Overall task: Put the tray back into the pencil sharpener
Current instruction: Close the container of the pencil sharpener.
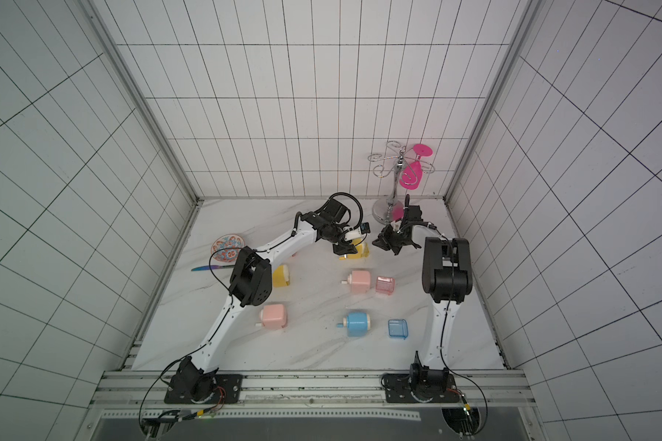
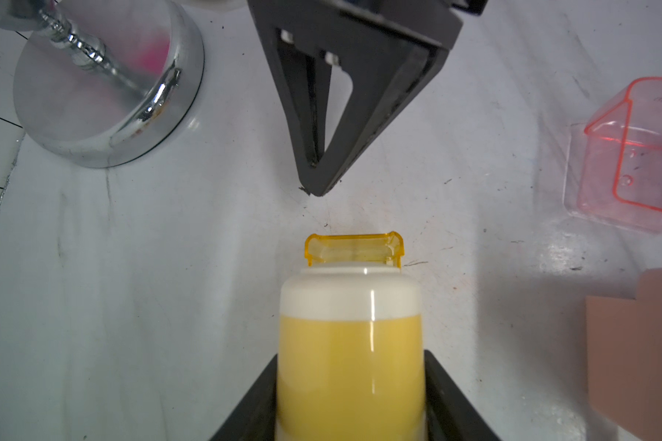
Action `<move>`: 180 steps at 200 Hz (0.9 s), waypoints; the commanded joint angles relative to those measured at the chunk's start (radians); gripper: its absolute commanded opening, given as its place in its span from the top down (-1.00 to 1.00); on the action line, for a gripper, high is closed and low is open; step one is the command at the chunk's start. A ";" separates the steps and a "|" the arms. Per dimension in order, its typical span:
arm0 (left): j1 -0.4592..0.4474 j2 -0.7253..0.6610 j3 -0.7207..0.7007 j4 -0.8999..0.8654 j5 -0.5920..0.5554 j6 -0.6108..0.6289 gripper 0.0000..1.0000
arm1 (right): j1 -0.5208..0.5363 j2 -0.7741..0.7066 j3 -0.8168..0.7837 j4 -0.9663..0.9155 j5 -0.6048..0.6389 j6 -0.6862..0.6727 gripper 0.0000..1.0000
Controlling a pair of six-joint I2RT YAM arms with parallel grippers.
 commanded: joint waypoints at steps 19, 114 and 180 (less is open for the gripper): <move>-0.009 -0.014 -0.014 0.025 -0.008 0.034 -0.06 | 0.004 -0.016 -0.027 -0.006 -0.045 0.005 0.93; -0.012 -0.001 -0.015 0.035 -0.011 0.030 -0.04 | 0.021 -0.032 -0.055 -0.014 -0.048 -0.011 0.96; -0.012 0.001 -0.015 0.041 -0.005 0.027 -0.02 | 0.075 -0.016 -0.039 -0.014 -0.110 -0.019 0.99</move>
